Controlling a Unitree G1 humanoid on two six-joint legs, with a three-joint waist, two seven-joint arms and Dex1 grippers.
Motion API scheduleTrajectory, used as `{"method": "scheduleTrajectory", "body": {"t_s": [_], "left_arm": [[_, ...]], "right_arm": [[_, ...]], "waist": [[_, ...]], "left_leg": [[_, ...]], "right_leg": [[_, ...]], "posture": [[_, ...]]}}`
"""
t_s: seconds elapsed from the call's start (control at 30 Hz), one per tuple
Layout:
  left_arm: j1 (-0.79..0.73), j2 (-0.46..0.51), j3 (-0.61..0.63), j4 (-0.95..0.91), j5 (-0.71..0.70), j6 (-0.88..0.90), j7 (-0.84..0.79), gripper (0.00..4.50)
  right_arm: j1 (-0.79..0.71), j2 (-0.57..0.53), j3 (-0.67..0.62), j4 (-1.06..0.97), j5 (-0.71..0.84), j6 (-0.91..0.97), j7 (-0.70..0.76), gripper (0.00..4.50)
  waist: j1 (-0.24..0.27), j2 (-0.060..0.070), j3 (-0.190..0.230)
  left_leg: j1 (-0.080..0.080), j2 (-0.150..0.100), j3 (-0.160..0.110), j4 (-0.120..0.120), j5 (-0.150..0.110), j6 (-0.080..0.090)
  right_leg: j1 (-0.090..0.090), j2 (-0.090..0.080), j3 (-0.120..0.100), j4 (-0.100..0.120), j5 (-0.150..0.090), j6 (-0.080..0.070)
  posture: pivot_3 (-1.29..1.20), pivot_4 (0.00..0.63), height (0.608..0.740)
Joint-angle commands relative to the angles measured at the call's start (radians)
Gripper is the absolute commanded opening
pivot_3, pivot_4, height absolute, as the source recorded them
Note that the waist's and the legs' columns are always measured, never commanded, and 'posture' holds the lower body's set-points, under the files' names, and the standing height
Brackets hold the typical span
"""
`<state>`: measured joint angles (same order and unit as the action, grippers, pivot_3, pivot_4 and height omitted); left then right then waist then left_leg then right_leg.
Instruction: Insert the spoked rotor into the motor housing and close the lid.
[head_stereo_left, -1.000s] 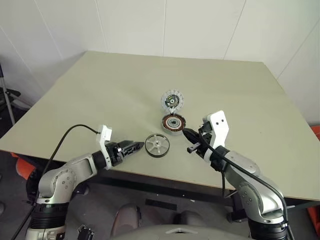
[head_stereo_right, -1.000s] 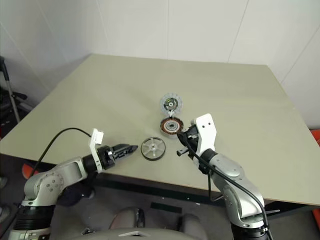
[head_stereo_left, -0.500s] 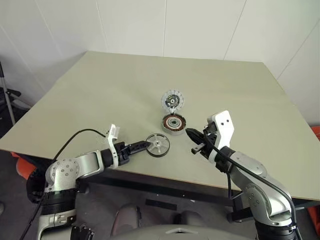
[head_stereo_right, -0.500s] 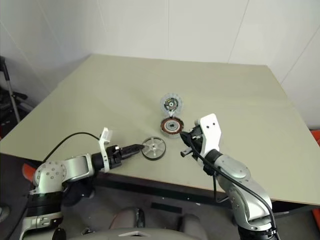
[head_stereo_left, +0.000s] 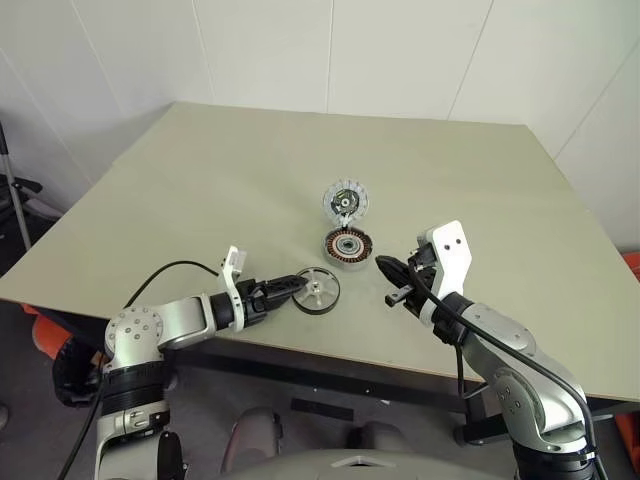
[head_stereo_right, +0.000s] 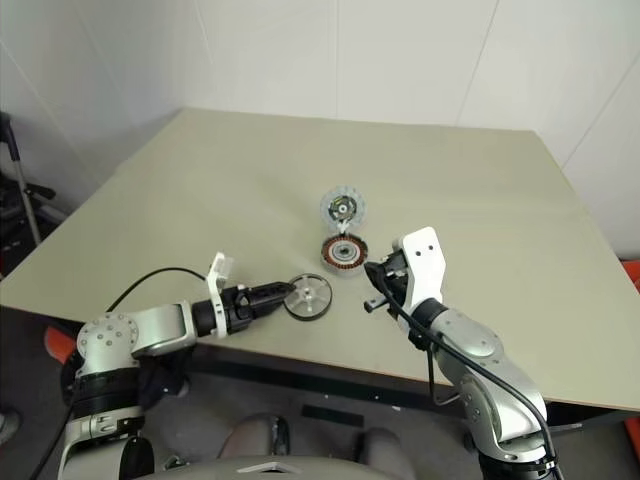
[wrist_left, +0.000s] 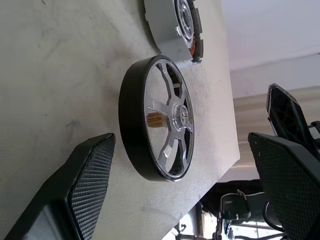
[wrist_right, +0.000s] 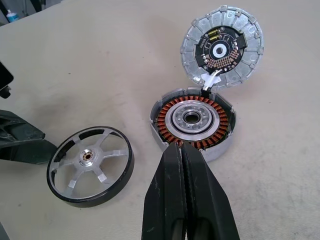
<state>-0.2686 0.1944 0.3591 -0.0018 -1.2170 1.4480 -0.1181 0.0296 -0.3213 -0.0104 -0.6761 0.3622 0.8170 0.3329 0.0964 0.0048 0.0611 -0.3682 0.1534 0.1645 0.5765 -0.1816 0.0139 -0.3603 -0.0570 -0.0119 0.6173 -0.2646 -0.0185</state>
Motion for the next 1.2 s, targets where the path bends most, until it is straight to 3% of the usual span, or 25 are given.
{"method": "scheduleTrajectory", "body": {"t_s": [0.03, 0.23, 0.33, 0.63, 0.7, 0.9, 1.2], "left_arm": [[-0.02, -0.012, 0.007, -0.005, -0.036, 0.012, 0.009, 4.5], [-0.023, -0.029, 0.001, 0.032, -0.027, 0.043, 0.04, 4.5], [-0.029, -0.038, 0.002, 0.058, -0.012, 0.047, 0.056, 3.95], [-0.034, -0.065, 0.033, 0.102, -0.007, 0.039, 0.107, 0.89], [-0.034, -0.073, 0.04, 0.104, -0.01, 0.035, 0.115, 0.51], [-0.021, -0.077, 0.057, 0.098, -0.034, 0.015, 0.072, 0.47], [-0.085, -0.105, 0.11, 0.124, -0.292, -0.03, 0.037, 0.47]], "right_arm": [[-0.015, -0.008, -0.011, -0.052, 0.016, -0.009, -0.005, 0.02], [-0.025, -0.011, -0.006, -0.049, 0.015, -0.007, -0.011, 0.02], [-0.027, -0.011, -0.005, -0.047, 0.014, -0.008, -0.012, 0.0], [-0.03, -0.015, -0.008, -0.043, 0.015, -0.006, -0.013, 0.0], [-0.031, -0.017, -0.009, -0.042, 0.016, -0.006, -0.011, 0.0], [-0.038, -0.025, -0.009, -0.039, 0.017, -0.004, -0.007, 0.0], [-0.035, -0.022, -0.007, -0.046, 0.043, 0.008, -0.005, 0.0]], "waist": [[0.0, 0.0, 0.0], [0.0, 0.0, 0.0], [0.0, 0.0, 0.0], [0.001, 0.0, 0.0], [0.001, 0.0, 0.0], [-0.001, 0.0, 0.0], [0.004, -0.001, 0.0]], "left_leg": [[0.0, 0.0, 0.0, 0.0, 0.0, 0.0], [0.0, 0.0, 0.0, 0.0, 0.002, -0.003], [0.0, 0.0, 0.0, 0.0, 0.002, -0.003], [0.0, 0.0, -0.001, 0.0, 0.002, -0.003], [0.0, 0.0, -0.001, 0.0, 0.002, -0.003], [0.001, 0.0, -0.001, 0.0, 0.002, -0.003], [-0.001, 0.0, -0.002, 0.0, 0.001, -0.002]], "right_leg": [[0.0, 0.0, 0.0, 0.0, 0.0, 0.0], [0.0, 0.0, 0.0, -0.001, 0.0, 0.0], [0.001, 0.0, 0.0, -0.001, 0.0, 0.0], [0.001, 0.0, -0.001, -0.004, 0.0, 0.0], [0.002, 0.0, -0.001, -0.004, 0.0, 0.0], [0.004, 0.0, -0.001, -0.005, 0.0, 0.001], [0.004, 0.0, -0.002, -0.007, 0.0, 0.001]], "posture": [[0.0, 0.0, 0.74], [0.0, 0.0, 0.74], [0.0, 0.0, 0.74], [0.0, 0.0, 0.74], [0.0, 0.0, 0.74], [0.0, 0.0, 0.74], [0.0, 0.0, 0.74]]}}
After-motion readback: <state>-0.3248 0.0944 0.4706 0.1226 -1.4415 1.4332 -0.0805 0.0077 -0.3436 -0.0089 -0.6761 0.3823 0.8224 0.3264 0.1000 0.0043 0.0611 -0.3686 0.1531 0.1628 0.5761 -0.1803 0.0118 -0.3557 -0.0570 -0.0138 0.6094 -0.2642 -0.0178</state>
